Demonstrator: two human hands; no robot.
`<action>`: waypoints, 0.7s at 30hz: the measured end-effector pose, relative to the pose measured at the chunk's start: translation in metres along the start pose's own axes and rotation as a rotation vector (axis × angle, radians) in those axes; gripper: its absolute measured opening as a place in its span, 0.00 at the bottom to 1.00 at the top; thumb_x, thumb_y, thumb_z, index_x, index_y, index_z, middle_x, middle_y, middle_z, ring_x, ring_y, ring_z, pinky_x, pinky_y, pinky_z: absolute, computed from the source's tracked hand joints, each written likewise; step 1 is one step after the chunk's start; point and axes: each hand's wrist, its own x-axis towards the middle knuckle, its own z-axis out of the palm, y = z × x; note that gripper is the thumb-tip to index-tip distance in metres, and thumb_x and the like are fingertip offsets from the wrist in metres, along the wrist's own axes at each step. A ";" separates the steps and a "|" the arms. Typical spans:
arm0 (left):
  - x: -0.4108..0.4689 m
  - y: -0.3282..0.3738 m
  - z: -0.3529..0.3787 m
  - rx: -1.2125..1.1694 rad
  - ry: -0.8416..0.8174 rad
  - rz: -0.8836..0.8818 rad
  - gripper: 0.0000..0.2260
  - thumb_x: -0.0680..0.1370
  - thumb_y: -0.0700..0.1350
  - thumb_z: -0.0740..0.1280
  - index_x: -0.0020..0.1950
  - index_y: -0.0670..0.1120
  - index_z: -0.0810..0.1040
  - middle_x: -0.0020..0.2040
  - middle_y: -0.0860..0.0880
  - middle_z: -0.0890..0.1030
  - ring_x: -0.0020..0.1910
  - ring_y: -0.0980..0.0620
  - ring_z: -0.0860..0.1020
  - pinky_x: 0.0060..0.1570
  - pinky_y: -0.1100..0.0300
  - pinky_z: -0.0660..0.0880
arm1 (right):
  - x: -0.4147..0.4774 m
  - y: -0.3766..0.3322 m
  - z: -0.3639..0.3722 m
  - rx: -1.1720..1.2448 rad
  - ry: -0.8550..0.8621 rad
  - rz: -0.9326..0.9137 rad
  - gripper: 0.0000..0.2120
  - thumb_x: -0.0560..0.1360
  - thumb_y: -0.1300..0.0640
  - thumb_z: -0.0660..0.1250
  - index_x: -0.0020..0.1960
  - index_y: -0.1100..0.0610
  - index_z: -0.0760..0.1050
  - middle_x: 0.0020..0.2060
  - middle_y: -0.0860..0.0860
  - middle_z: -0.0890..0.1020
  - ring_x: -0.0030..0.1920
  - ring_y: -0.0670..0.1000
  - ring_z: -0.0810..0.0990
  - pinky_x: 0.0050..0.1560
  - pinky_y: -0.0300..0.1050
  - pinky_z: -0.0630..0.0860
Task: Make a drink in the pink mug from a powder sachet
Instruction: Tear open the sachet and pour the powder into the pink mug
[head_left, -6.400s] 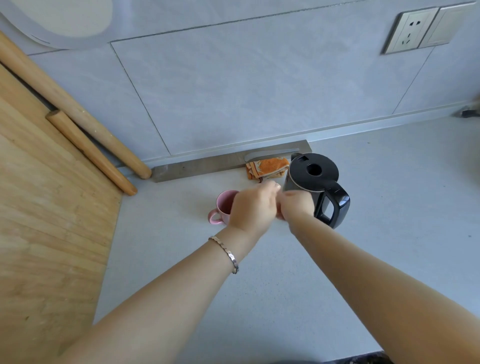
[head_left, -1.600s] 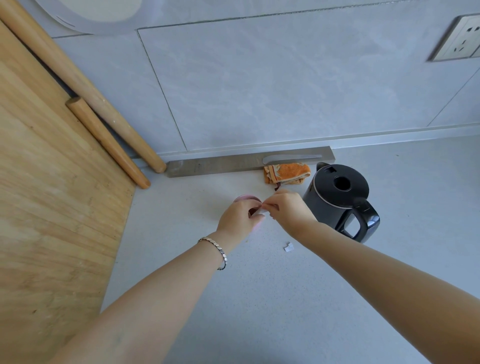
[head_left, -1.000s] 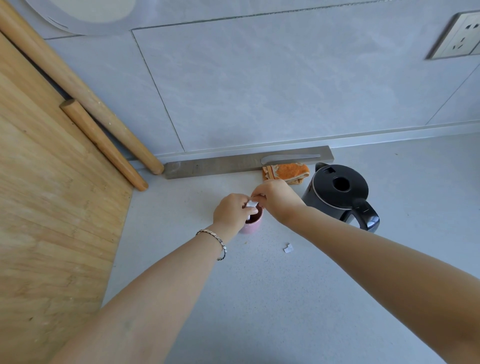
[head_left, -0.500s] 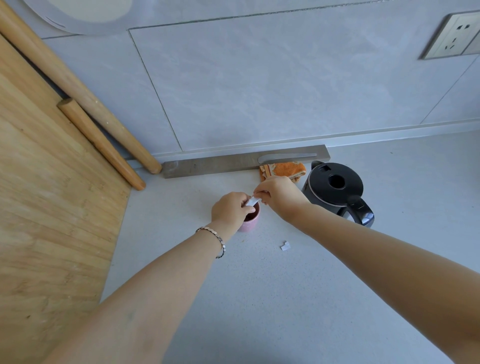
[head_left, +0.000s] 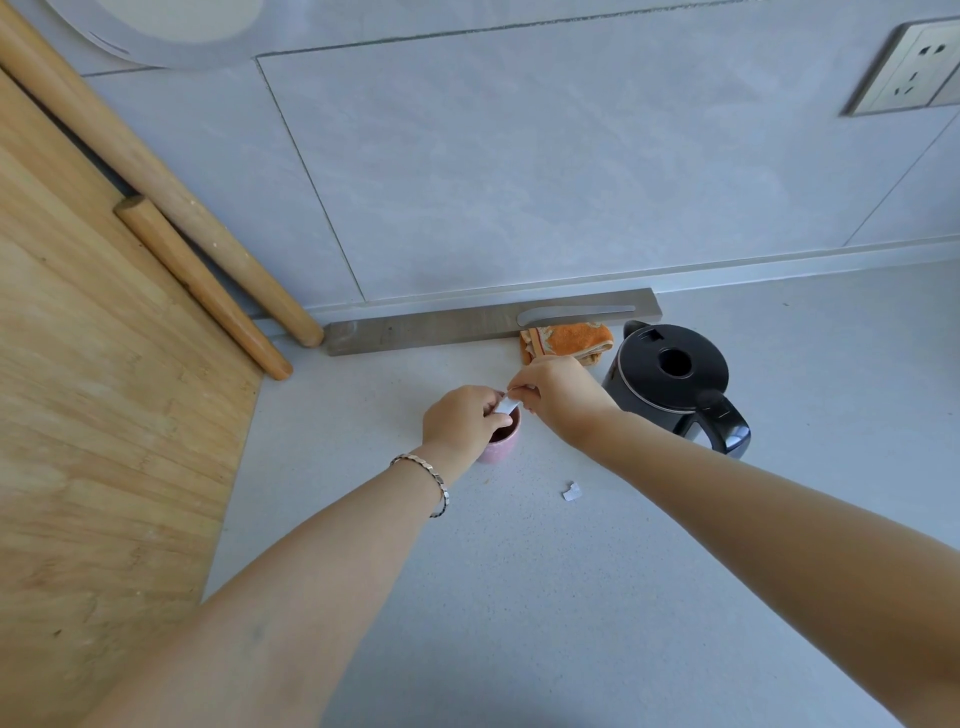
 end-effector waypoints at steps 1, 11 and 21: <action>-0.001 0.001 0.000 -0.008 0.003 -0.010 0.08 0.75 0.46 0.67 0.47 0.42 0.80 0.52 0.46 0.84 0.50 0.44 0.80 0.41 0.58 0.67 | 0.000 0.000 0.000 0.004 0.006 0.002 0.12 0.78 0.61 0.59 0.56 0.63 0.79 0.51 0.60 0.81 0.51 0.57 0.79 0.56 0.47 0.75; -0.001 0.002 0.000 -0.133 -0.041 -0.046 0.07 0.74 0.43 0.68 0.48 0.40 0.78 0.51 0.43 0.84 0.46 0.42 0.83 0.47 0.53 0.75 | 0.000 0.006 0.007 0.023 0.067 0.002 0.11 0.77 0.58 0.61 0.53 0.61 0.80 0.50 0.58 0.83 0.49 0.56 0.80 0.52 0.49 0.77; -0.011 -0.002 -0.013 -0.273 0.064 -0.074 0.13 0.74 0.37 0.62 0.57 0.45 0.78 0.58 0.45 0.79 0.56 0.44 0.77 0.54 0.47 0.78 | -0.019 0.017 0.020 0.061 0.112 0.052 0.13 0.79 0.58 0.58 0.53 0.62 0.79 0.47 0.59 0.81 0.46 0.57 0.78 0.48 0.50 0.76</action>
